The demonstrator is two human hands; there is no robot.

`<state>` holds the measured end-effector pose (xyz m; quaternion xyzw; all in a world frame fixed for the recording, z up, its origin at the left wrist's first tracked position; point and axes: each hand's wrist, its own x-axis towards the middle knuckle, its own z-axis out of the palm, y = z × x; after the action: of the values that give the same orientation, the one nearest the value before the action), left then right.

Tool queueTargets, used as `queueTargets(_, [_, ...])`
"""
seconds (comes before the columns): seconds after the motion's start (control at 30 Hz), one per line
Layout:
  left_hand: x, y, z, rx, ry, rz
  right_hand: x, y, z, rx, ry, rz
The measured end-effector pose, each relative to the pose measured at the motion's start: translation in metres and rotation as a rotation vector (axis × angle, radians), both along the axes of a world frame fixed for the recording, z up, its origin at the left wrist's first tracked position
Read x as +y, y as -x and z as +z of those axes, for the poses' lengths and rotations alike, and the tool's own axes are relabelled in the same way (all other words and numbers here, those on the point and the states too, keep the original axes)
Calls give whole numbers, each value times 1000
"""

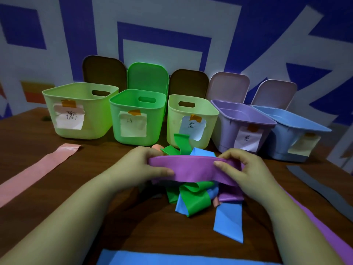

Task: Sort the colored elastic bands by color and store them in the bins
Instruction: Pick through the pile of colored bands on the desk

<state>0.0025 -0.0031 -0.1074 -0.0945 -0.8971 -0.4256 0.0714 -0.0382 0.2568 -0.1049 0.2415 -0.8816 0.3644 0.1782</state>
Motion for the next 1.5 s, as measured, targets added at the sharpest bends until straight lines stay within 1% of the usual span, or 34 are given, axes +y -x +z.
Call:
queueTargets(0.03, [0,0,0,-25,-129,1,1,-1,0,-21,-11,-13])
queueTargets(0.07, [-1,0,0,-25,-217,18,1,-1,-1,-48,-29,-26])
queueTargets(0.13, [-4,3,-2,-8,-317,57,3,-3,-1,-126,-80,-38])
queueTargets(0.23, [-3,6,-6,-18,-428,67,10,-3,3,-240,-223,-111])
queueTargets(0.33, [0,9,-9,-33,-667,92,21,0,8,-259,-250,-191])
queueTargets(0.43, [-1,12,-9,-55,-926,146,28,3,9,-294,-207,-231])
queueTargets(0.57, [-3,16,-11,-70,-1087,142,29,5,9,-289,-134,-197])
queueTargets(0.63, [-5,17,-13,-62,-1151,136,29,6,8,-278,-35,-188])
queueTargets(0.77, [-12,19,-14,-9,-1308,203,35,12,9,-267,206,-189])
queueTargets(0.87, [-17,19,-15,15,-1362,254,35,13,1,-378,297,-83])
queueTargets(1.0, [-22,20,-18,15,-1329,290,31,12,-9,-538,369,54])
queueTargets(1.1, [-25,22,-20,46,-1327,318,27,15,-13,-507,464,59])
queueTargets(1.27, [-26,24,-20,54,-1371,335,27,25,-19,-469,826,94])
queueTargets(1.37, [-23,22,-17,53,-1402,325,28,27,-19,-443,903,90])
queueTargets(1.5, [-22,20,-10,128,-1409,370,28,25,-13,-404,983,104])
